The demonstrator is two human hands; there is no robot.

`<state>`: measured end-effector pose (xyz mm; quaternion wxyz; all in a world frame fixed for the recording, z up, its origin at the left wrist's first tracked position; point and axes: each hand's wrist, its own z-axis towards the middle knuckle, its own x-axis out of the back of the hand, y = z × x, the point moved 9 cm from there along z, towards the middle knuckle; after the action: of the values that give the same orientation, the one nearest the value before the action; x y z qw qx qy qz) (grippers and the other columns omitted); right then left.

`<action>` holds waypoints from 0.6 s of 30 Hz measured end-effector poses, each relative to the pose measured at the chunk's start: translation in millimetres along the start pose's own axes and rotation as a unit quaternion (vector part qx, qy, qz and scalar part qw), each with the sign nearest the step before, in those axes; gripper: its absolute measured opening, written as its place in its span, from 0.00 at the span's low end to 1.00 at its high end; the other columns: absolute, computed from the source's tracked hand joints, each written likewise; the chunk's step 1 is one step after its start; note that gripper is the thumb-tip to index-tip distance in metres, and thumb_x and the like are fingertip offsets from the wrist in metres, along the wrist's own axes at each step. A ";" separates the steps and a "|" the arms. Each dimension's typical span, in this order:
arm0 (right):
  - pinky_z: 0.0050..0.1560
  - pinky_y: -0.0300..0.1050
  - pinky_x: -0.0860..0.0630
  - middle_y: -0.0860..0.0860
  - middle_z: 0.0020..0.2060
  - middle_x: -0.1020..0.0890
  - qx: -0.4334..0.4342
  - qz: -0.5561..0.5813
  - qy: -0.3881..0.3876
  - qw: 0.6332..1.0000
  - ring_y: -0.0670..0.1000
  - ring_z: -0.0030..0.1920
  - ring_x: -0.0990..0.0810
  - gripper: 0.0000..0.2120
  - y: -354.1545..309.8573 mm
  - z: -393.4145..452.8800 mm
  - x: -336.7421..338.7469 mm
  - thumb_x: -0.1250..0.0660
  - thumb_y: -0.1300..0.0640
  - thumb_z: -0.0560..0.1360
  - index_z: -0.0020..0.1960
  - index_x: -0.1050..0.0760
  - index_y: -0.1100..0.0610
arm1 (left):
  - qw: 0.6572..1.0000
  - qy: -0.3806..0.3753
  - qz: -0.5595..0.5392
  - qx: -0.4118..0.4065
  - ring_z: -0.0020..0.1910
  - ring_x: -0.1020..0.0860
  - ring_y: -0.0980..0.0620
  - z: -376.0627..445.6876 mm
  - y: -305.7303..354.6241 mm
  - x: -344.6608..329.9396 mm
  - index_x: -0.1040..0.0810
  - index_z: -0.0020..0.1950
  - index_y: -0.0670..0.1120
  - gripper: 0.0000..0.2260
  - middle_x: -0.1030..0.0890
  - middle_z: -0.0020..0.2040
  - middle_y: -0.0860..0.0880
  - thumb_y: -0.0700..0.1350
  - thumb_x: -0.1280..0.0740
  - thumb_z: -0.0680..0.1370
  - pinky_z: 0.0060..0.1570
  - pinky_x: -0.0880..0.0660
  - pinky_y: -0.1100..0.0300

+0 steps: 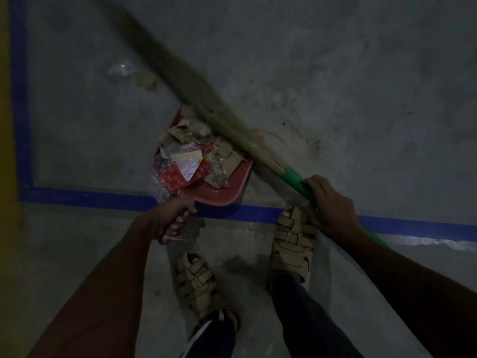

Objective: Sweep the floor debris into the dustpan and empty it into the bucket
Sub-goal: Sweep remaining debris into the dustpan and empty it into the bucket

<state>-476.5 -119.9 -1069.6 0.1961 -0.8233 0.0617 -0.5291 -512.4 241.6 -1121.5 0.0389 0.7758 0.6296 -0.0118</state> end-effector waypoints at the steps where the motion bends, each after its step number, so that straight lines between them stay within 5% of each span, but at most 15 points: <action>1: 0.31 0.39 0.33 0.57 0.63 0.26 0.020 -0.007 -0.004 1.000 0.58 0.44 0.19 0.25 -5.3 0.7 -0.3 0.35 0.52 0.73 0.68 0.31 0.56 | 1.000 -0.004 0.001 0.001 0.16 0.43 0.54 0.4 -0.3 1.4 0.34 0.27 0.48 0.16 0.39 0.22 0.51 0.40 0.38 0.75 0.20 0.46 0.70; 5: 0.33 0.39 0.36 0.57 0.62 0.25 0.053 -0.006 -0.007 0.999 0.57 0.41 0.20 0.26 -23.2 6.7 0.1 0.43 0.49 0.72 0.68 0.33 0.56 | 0.999 -0.015 -0.028 0.007 0.16 0.43 0.55 0.9 -7.9 3.6 0.34 0.26 0.48 0.17 0.39 0.21 0.51 0.40 0.38 0.75 0.19 0.46 0.70; 18: 0.34 0.41 0.35 0.56 0.66 0.29 0.021 0.025 0.069 0.997 0.56 0.43 0.22 0.30 -81.7 71.0 22.2 0.29 0.58 0.72 0.71 0.33 0.58 | 0.971 -0.040 -0.236 0.008 0.13 0.44 0.55 -33.9 -71.4 12.7 0.38 0.26 0.45 0.18 0.41 0.19 0.50 0.40 0.44 0.77 0.17 0.48 0.73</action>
<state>-412.0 -33.6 -1044.8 0.2220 -0.7788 0.0841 -0.5807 -580.5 271.2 -1091.8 0.0536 0.6046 0.7927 -0.0566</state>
